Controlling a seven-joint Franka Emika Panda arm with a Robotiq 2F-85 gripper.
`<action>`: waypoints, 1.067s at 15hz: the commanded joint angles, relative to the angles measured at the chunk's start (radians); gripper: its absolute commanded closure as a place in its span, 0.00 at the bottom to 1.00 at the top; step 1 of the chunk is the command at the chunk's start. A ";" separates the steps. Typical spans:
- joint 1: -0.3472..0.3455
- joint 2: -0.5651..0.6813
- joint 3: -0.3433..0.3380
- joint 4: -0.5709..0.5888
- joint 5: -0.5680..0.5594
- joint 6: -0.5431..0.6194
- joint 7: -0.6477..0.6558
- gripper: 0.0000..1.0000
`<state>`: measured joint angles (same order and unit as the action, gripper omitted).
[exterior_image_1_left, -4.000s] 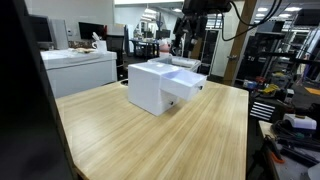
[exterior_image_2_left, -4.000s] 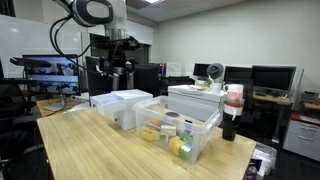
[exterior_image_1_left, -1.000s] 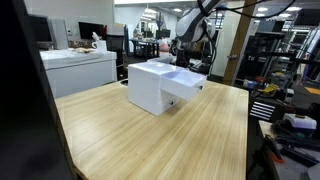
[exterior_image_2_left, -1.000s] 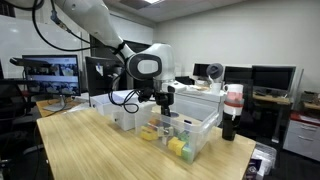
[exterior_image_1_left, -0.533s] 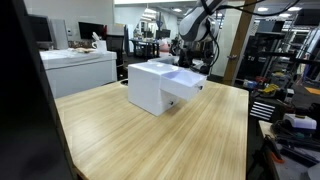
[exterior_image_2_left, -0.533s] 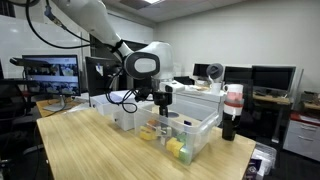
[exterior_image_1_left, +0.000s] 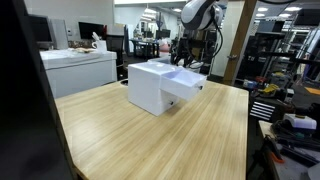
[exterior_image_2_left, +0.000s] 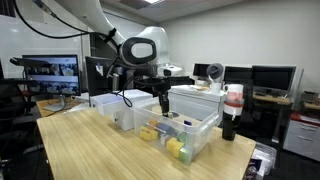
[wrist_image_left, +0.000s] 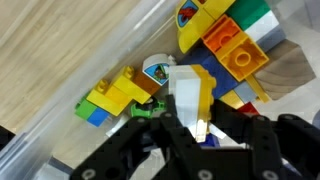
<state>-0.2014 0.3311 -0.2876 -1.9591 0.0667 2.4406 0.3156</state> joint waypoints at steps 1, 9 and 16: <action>0.004 -0.094 0.010 -0.061 -0.030 0.038 -0.035 0.85; 0.002 -0.248 0.094 -0.137 0.062 0.029 -0.256 0.85; 0.062 -0.385 0.177 -0.271 0.222 0.029 -0.474 0.85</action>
<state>-0.1612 0.0188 -0.1254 -2.1508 0.2262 2.4515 -0.0683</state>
